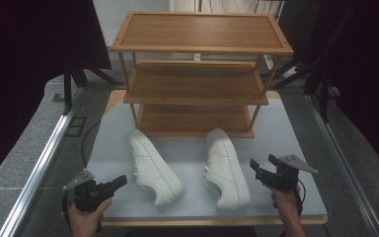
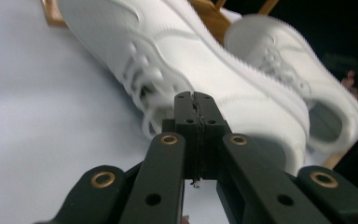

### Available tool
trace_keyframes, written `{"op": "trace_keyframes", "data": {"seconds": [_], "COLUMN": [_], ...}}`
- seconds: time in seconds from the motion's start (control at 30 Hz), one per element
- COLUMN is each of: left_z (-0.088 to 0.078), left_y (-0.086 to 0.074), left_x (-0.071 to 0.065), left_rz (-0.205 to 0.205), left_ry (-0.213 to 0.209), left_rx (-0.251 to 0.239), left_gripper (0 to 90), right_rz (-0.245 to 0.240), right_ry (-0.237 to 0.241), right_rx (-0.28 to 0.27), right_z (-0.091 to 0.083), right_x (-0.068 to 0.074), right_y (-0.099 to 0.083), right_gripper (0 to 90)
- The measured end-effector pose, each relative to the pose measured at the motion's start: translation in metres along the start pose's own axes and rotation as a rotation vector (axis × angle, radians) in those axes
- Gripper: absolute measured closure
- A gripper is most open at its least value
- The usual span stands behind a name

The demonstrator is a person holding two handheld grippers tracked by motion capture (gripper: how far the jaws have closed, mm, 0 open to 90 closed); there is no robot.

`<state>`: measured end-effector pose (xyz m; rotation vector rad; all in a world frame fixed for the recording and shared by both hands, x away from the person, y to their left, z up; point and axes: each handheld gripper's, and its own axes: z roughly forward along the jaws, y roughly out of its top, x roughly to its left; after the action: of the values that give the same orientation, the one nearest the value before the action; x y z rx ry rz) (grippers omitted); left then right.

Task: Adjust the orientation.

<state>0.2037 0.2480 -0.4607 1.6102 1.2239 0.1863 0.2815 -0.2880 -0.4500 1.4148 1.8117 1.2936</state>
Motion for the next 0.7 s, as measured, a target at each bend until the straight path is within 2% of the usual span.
{"op": "trace_keyframes", "data": {"seconds": [0.17,0.3,0.37,0.43,0.6,0.7], "left_z": [0.013,0.027,0.029,0.031,0.033,0.036], "left_y": [-0.009,-0.009,-0.009,-0.006,-0.001,0.000], "left_x": [0.000,-0.006,-0.008,-0.009,-0.012,-0.014], "left_rz": [-0.016,0.003,0.005,-0.001,0.023,0.023], "left_ry": [-0.039,-0.079,-0.087,-0.128,-0.155,-0.176], "left_rx": [0.061,0.112,0.117,0.107,0.113,0.111], "left_gripper": [89.7,89.8,89.8,89.8,89.7,89.3], "right_rz": [-0.001,0.004,0.008,0.015,0.010,0.008], "right_ry": [0.004,-0.009,-0.015,-0.025,-0.034,-0.039], "right_rx": [-0.005,-0.002,-0.002,-0.006,-0.019,-0.017], "right_z": [-0.001,-0.003,-0.004,-0.007,-0.012,-0.014], "right_x": [-0.002,-0.005,-0.006,-0.008,-0.007,-0.007], "right_y": [-0.001,-0.004,-0.004,-0.005,-0.008,-0.009], "right_gripper": [22.9,23.0,23.0,23.1,23.3,23.3]}}
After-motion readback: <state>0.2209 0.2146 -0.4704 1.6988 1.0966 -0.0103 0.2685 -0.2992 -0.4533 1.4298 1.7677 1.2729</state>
